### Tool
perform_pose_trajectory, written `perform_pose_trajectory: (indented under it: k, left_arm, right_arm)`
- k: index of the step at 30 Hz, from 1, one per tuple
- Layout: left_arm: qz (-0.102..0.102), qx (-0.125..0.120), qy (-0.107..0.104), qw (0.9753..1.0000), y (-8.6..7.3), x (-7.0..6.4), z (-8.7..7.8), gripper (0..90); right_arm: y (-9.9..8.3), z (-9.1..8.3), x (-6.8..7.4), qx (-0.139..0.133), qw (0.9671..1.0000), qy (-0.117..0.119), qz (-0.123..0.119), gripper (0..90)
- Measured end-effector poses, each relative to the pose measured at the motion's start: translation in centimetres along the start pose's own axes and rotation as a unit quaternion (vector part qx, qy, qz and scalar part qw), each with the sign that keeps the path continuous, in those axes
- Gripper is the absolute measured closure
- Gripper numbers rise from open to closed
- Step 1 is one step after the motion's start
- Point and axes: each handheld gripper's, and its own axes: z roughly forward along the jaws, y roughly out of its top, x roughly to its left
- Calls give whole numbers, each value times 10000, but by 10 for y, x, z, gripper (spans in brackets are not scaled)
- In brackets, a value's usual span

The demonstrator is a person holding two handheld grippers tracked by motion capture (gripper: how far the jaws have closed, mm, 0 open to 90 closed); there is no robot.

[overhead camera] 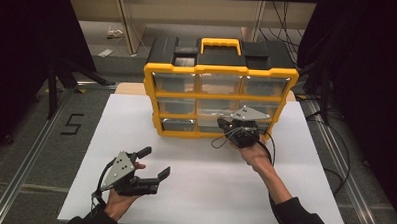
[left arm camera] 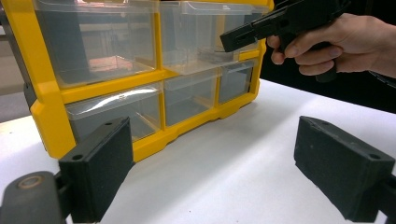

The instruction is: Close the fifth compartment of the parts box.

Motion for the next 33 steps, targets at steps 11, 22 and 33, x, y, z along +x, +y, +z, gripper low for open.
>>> perform_pose_trajectory:
  k: [11,22,33]
  left_arm:
    - [-13,-24,-3,10000,0,0,0,115]
    - [6,-9,8,10000,0,0,0,115]
    - [8,-6,5,10000,0,0,0,116]
  right_arm:
    - [0,3,-5,-23,10000,-80,8,900]
    - [1,6,-7,-23,9999,-127,-12,900]
    - [2,9,-9,-48,9998,-185,6,900]
